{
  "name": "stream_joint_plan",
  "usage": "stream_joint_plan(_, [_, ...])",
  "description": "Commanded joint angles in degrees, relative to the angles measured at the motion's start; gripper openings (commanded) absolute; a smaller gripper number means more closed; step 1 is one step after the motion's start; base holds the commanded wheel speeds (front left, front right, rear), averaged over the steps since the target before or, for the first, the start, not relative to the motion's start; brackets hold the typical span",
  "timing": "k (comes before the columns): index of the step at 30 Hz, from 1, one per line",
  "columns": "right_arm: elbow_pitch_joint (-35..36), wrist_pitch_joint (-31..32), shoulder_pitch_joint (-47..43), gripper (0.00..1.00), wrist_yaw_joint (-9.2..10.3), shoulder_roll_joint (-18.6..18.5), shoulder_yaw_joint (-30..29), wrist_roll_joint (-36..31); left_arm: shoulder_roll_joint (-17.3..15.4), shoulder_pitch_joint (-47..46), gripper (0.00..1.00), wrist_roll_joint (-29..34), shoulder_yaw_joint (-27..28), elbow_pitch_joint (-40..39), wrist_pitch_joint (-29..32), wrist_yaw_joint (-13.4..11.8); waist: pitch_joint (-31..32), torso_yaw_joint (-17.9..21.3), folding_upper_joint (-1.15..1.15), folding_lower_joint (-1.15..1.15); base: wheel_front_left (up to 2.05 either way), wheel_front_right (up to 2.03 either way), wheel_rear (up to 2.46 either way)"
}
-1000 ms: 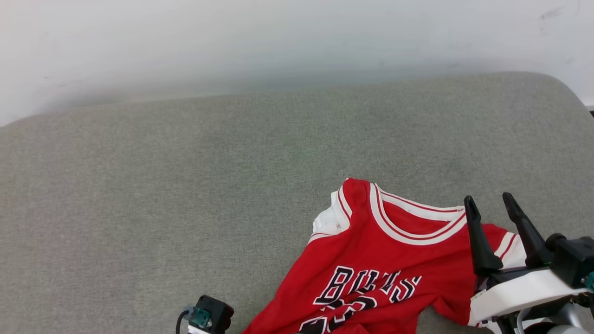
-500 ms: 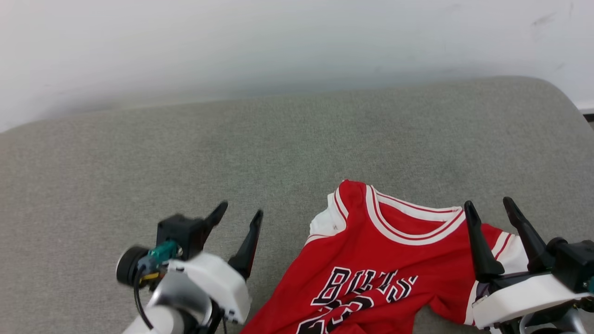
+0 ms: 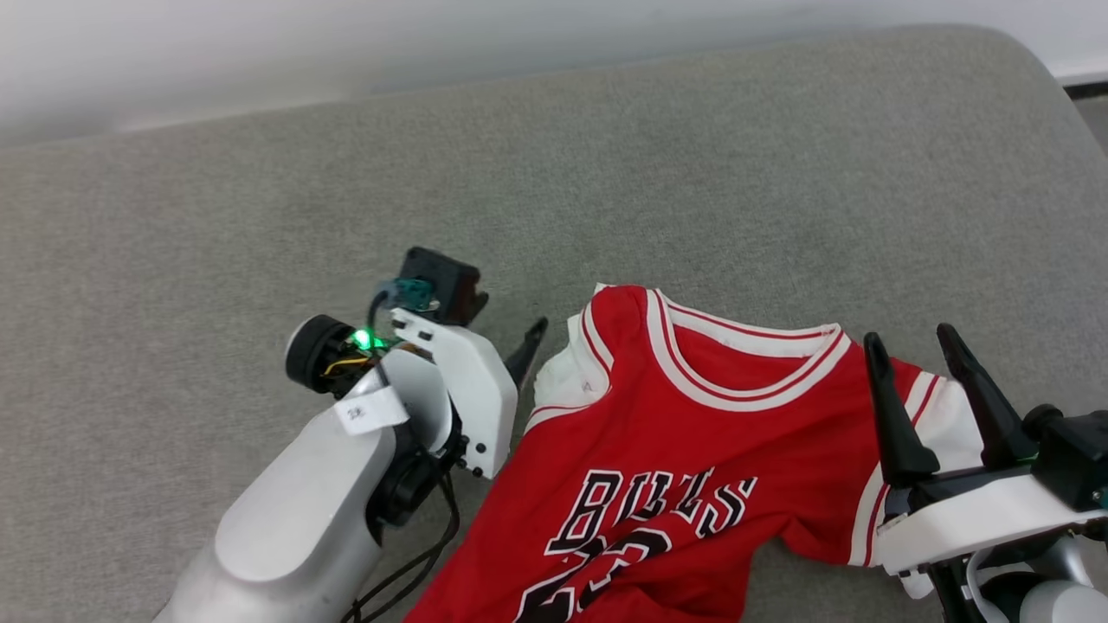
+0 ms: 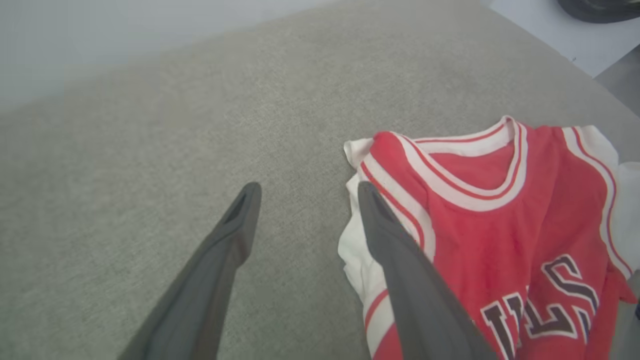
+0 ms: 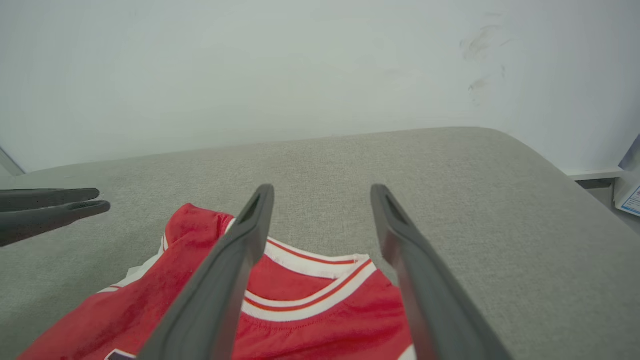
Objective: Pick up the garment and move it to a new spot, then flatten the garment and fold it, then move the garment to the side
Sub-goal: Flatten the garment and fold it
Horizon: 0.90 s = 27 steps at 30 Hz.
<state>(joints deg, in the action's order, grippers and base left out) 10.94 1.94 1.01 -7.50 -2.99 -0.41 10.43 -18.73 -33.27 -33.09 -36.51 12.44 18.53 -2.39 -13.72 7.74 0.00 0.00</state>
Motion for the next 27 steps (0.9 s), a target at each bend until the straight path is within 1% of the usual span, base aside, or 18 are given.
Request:
stream_joint_plan(1, [-0.26,-0.47,0.9,1.0,0.02,0.14,-0.02,0.18,0.38,-0.86,1.0,-0.36,-0.34,0.58,0.76,0.74,-1.07,0.76,0.0,0.0,0.0,0.0,0.0])
stream_joint_plan(5, [-0.8,-0.97,1.62,1.0,0.02,0.14,-0.11,0.61,0.56,-3.61,1.0,-1.46,-3.73,5.38,8.06,4.42,-2.43,1.16,0.0,0.0,0.0,0.0,0.0])
stream_joint_plan(8, [-1.26,-1.43,2.17,1.0,0.02,0.15,0.06,0.79,0.5,-5.83,1.0,-0.12,-6.28,8.52,11.6,5.61,-3.1,1.4,0.0,0.0,0.0,0.0,0.0])
stream_joint_plan(15, [-2.19,-1.77,2.78,1.0,0.02,0.15,0.04,1.37,1.77,-6.79,1.0,1.51,-13.49,16.29,19.49,8.34,-3.36,2.03,0.0,0.0,0.0,0.0,0.0])
stream_joint_plan(16, [-2.28,-1.76,2.77,1.0,0.02,0.14,0.05,1.41,1.91,-6.8,0.91,1.58,-14.64,17.09,20.47,8.86,-3.28,2.15,0.0,0.0,0.0,0.0,0.0])
stream_joint_plan(17, [-2.42,-1.81,2.8,1.0,0.02,0.15,0.1,1.46,2.12,-6.66,0.4,1.24,-15.69,17.78,21.32,9.17,-3.17,2.28,0.0,0.0,0.0,0.0,0.0])
stream_joint_plan(18, [-2.48,-1.87,2.77,1.0,0.02,0.15,0.06,1.57,2.2,-6.93,0.0,1.36,-16.63,18.07,21.43,9.55,-3.06,2.36,0.0,0.0,0.0,0.0,0.0])
stream_joint_plan(20, [-2.61,-1.96,2.65,1.0,0.02,0.16,0.03,1.85,2.26,-7.65,0.0,1.48,-17.43,18.64,20.43,9.64,-2.83,2.49,0.0,0.0,0.0,0.0,0.0])
stream_joint_plan(22, [-2.77,-2.02,2.38,1.0,0.02,0.16,0.05,2.31,1.93,-9.07,0.0,2.09,-16.66,18.84,17.52,9.37,-2.57,2.55,0.0,0.0,0.0,0.0,0.0])
stream_joint_plan(27, [-3.3,-2.04,1.43,1.0,0.02,0.16,-0.47,2.91,0.85,-9.4,0.0,1.96,-12.58,19.14,9.09,5.76,-1.26,2.17,0.0,0.0,0.0,0.0,0.0])
